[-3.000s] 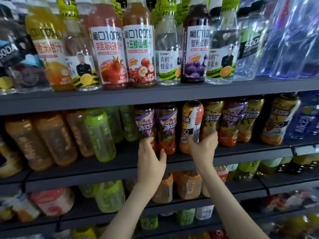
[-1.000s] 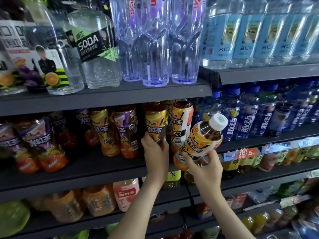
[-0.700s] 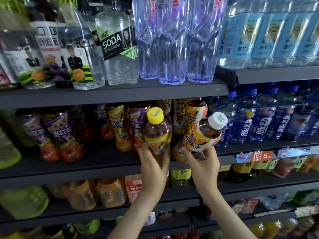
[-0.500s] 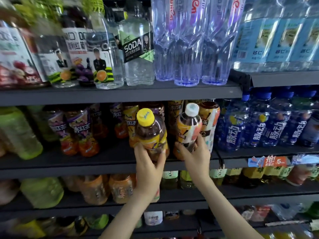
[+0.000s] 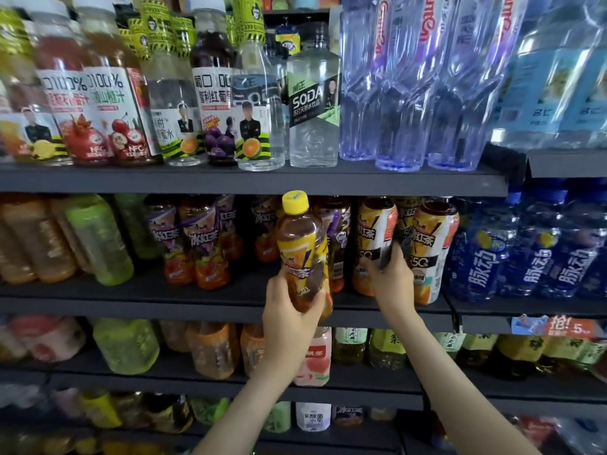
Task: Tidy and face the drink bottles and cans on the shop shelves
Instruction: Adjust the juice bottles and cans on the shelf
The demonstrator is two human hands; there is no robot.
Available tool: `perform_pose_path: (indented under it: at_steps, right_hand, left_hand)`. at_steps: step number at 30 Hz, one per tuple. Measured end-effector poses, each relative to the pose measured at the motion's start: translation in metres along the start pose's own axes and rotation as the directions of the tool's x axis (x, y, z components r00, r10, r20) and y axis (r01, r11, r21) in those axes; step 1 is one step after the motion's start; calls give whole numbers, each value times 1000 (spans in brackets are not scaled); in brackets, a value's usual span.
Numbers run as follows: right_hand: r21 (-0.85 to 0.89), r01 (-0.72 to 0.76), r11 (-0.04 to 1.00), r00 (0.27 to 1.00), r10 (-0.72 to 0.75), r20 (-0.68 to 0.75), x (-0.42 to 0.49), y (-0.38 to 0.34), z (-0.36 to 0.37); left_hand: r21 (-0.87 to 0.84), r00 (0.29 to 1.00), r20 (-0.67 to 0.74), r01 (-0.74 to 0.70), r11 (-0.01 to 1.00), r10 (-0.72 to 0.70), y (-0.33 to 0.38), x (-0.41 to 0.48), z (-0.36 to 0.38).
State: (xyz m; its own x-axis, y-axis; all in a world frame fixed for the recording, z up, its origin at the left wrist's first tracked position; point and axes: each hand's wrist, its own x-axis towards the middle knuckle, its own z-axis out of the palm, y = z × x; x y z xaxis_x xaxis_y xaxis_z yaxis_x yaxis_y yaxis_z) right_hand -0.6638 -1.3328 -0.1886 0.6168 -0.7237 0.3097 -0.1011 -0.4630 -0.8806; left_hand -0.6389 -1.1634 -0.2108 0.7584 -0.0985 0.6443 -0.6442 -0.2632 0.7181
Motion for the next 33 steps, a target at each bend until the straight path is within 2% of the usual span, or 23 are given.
perform_pose_path:
  at_steps: [2, 4, 7, 9, 11, 15, 18, 21, 24, 28, 33]
  right_hand:
    - [79, 50, 996, 998, -46, -52, -24, -8, -1]
    - [199, 165, 966, 985, -151, -86, -53, -18, 1]
    - [262, 255, 931, 963, -270, 23, -81, -31, 14]
    - [263, 230, 937, 952, -272, 138, -85, -37, 25]
    - [244, 190, 951, 955, -237, 177, -86, -38, 35]
    - [234, 179, 956, 970, -212, 123, -90, -36, 51]
    - [278, 203, 939, 975, -220, 31, -98, -43, 63]
    - [332, 165, 929, 986, -162, -39, -97, -52, 67]
    - [332, 148, 931, 985, -110, -129, -96, -57, 65]
    - [291, 78, 954, 975, -12, -221, -95, -56, 58]
    - [219, 49, 975, 952, 21, -305, -99, -47, 46]
  left_hand:
    - [16, 1000, 12, -8, 1000, 8, -1, 1, -4]
    - [29, 999, 40, -14, 999, 13, -3, 2, -7]
    - [34, 995, 97, -34, 999, 30, -4, 3, -12]
    - [43, 990, 134, -52, 998, 46, -2, 4, -14]
    - [38, 988, 137, -73, 997, 67, -2, 4, -19]
    - [-5, 968, 168, -187, 982, 186, -16, 9, -36]
    - [-23, 921, 268, -289, 957, 284, -28, 22, -49]
    - [-50, 853, 389, -358, 933, 348, -34, 37, -57]
    - [-85, 841, 427, -328, 941, 332, -45, 49, -60]
    - [-56, 910, 351, -213, 975, 219, -57, 63, -49]
    - [9, 944, 313, -117, 993, 108, -52, 64, -26]
